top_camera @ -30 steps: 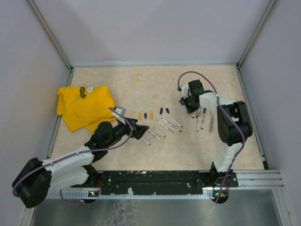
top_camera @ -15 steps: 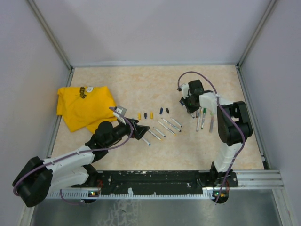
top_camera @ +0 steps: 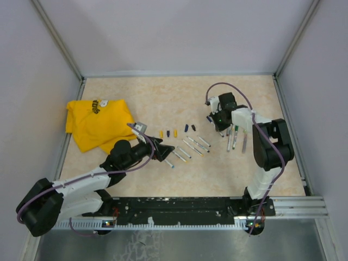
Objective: Open the pen caps
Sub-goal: Pick up the pen from the center of the board.
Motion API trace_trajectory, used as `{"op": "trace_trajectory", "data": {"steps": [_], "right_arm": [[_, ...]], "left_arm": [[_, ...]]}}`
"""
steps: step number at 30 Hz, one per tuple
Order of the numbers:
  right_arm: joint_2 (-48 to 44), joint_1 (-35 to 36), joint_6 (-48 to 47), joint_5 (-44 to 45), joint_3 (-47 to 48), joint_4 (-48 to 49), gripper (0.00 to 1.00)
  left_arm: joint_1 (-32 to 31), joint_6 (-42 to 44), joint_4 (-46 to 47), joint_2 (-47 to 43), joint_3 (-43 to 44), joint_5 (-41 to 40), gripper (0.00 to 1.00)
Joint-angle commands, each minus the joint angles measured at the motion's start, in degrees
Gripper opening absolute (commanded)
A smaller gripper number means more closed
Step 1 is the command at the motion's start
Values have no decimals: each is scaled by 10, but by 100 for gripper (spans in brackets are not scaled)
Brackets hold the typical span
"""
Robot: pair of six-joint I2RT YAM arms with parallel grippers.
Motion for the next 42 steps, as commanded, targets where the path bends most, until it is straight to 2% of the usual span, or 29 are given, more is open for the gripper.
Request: {"op": "trace_trajectory", "data": {"steps": [1, 25, 42], "right_arm": [[-52, 4, 8, -23, -5, 26, 0], [-115, 3, 24, -90, -22, 38, 0], [-138, -5, 36, -198, -25, 30, 0]], "left_arm": [[2, -7, 34, 4, -1, 15, 99], [16, -28, 60, 16, -9, 40, 98], [26, -54, 104, 44, -10, 67, 98]]}}
